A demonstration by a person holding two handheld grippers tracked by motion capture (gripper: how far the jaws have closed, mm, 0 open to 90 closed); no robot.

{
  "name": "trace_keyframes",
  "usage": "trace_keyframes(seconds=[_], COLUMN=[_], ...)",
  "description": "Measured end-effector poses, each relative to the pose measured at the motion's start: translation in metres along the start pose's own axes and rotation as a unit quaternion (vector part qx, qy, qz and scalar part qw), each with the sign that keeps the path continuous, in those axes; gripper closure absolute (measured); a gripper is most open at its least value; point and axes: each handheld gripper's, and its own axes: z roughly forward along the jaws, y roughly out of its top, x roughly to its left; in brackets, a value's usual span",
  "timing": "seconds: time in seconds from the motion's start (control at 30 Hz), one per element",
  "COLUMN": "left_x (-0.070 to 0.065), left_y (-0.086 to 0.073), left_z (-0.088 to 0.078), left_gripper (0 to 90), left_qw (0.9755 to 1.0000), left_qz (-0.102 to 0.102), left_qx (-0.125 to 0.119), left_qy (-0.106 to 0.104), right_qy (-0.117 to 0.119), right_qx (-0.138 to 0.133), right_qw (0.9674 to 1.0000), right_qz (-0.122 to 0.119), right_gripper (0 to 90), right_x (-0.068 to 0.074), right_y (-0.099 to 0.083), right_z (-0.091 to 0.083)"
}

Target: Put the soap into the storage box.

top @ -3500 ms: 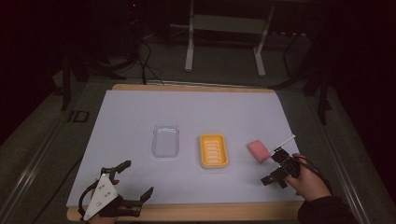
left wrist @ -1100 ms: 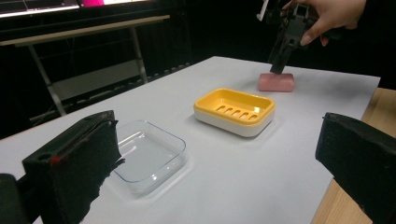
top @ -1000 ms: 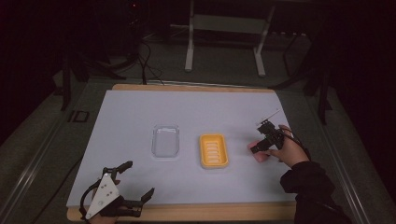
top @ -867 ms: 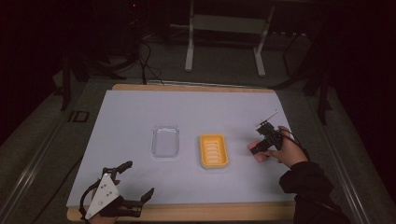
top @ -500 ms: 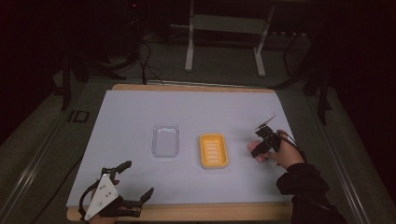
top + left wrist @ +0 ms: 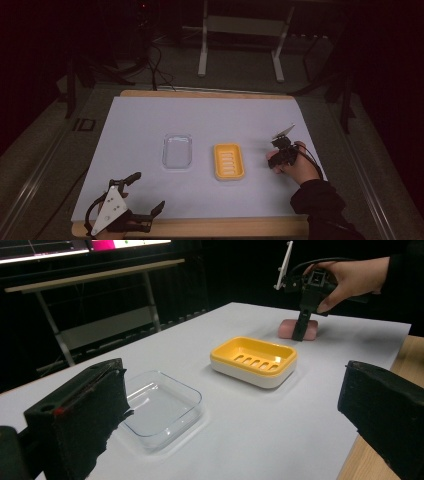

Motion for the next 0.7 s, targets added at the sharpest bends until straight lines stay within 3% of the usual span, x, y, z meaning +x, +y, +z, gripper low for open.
trace_keyframes(seconds=[0.2, 0.7], left_x=[0.000, 0.000], left_y=[0.000, 0.000], left_z=[0.000, 0.000], left_gripper=[0.4, 0.4], left_qw=[1.0000, 1.0000], left_qz=[0.000, 0.000], left_qx=[-0.001, 0.001], left_qy=[-0.001, 0.001], right_qy=[0.009, -0.002], right_qx=[-0.012, -0.034], right_qw=[0.9992, 0.9989], right_qz=[0.038, 0.033], right_gripper=[37.6, 37.7], right_x=[0.002, 0.019], right_y=[0.002, 0.007], right_z=[-0.008, -0.036])
